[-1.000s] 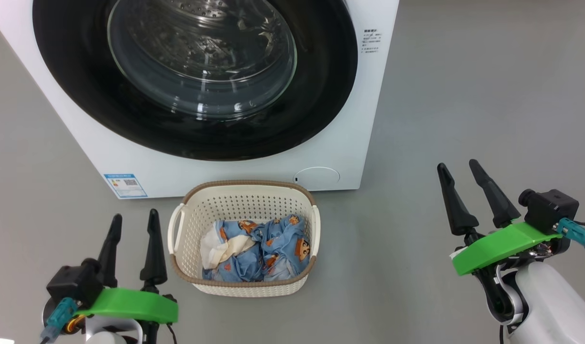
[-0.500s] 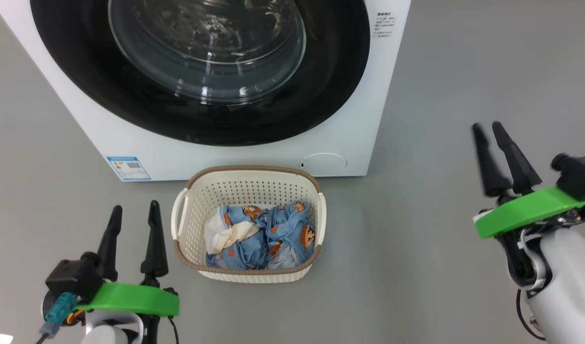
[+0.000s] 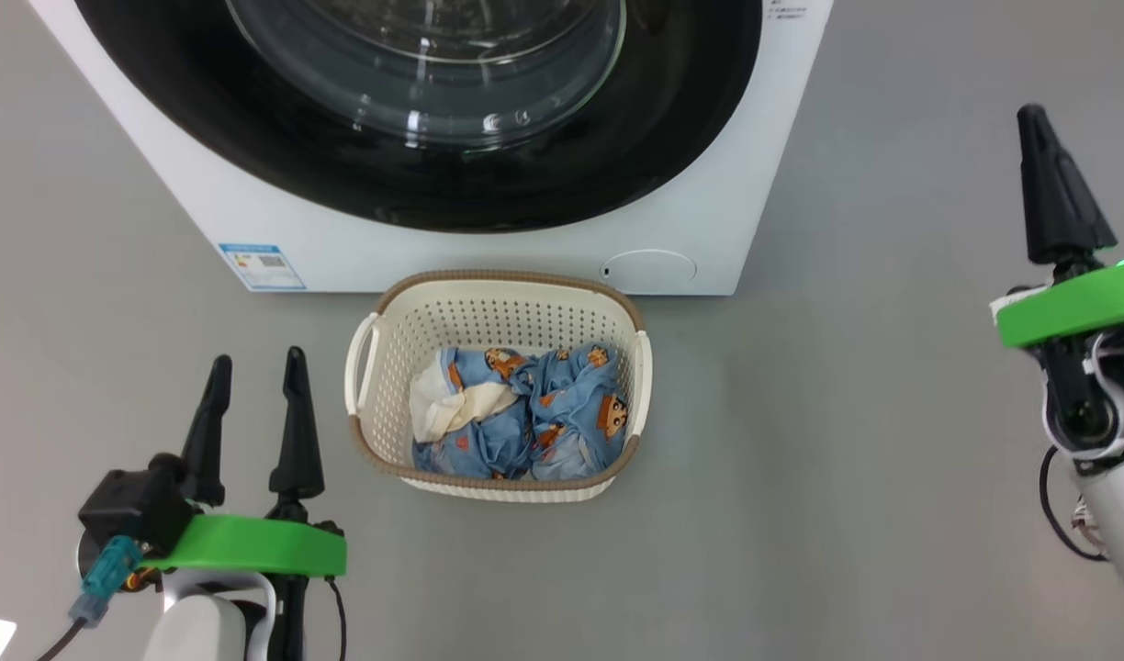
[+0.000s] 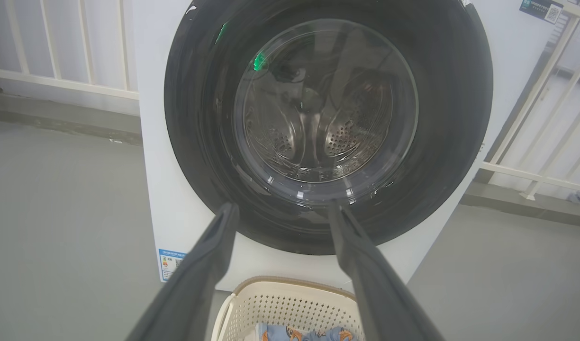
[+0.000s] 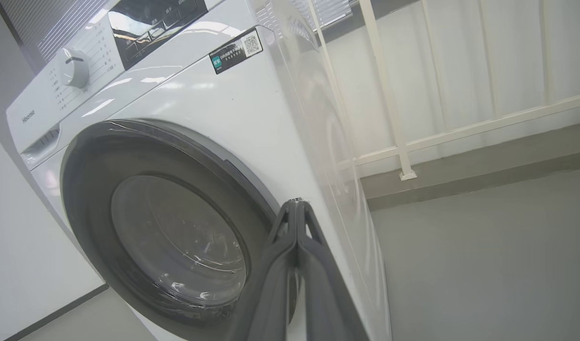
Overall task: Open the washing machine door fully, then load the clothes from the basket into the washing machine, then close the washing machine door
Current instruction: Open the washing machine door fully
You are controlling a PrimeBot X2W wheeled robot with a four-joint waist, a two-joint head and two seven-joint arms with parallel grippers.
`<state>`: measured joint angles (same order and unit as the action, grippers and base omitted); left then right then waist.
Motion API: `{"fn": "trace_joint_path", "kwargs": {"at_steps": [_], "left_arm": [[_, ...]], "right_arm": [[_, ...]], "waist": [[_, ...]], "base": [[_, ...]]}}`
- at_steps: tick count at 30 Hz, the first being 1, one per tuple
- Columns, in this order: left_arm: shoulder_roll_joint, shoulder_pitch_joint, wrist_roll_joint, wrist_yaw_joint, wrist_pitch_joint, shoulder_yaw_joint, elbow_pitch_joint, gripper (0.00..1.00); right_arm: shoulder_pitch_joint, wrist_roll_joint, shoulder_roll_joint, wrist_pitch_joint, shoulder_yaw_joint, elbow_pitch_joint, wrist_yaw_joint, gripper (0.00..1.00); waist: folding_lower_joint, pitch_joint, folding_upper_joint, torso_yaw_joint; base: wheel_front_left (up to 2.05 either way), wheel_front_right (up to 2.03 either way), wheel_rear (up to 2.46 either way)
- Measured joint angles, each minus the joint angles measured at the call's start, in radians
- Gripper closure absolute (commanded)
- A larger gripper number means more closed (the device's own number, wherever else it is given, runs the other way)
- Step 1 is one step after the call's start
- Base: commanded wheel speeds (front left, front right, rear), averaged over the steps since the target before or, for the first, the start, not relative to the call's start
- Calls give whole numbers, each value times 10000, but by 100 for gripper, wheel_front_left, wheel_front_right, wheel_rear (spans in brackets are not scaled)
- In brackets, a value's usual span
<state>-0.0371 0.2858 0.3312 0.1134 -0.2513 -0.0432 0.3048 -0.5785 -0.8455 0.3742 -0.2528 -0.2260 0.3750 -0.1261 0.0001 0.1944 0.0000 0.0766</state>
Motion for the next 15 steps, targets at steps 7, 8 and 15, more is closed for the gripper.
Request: {"fn": "trace_joint_path", "kwargs": {"at_steps": [7, 8, 15], "left_arm": [[15, 205, 0, 0, 0, -84, -90, 0], [15, 258, 2, -2, 0, -100, -111, 0], [23, 539, 36, -88, 0, -242, -146, 0]], "right_arm": [[-964, -2182, 554, 178, -665, 449, 0, 100], [-1115, -2569, 623, 305, -713, 485, 0, 100], [-1963, -4539, 1080, 1162, -988, 575, 0, 100]], "waist": [[0, 437, 0, 224], [0, 501, 0, 255], [0, 890, 0, 459]], "base": [[0, 0, 0], [0, 0, 0], [0, 0, 0]]}}
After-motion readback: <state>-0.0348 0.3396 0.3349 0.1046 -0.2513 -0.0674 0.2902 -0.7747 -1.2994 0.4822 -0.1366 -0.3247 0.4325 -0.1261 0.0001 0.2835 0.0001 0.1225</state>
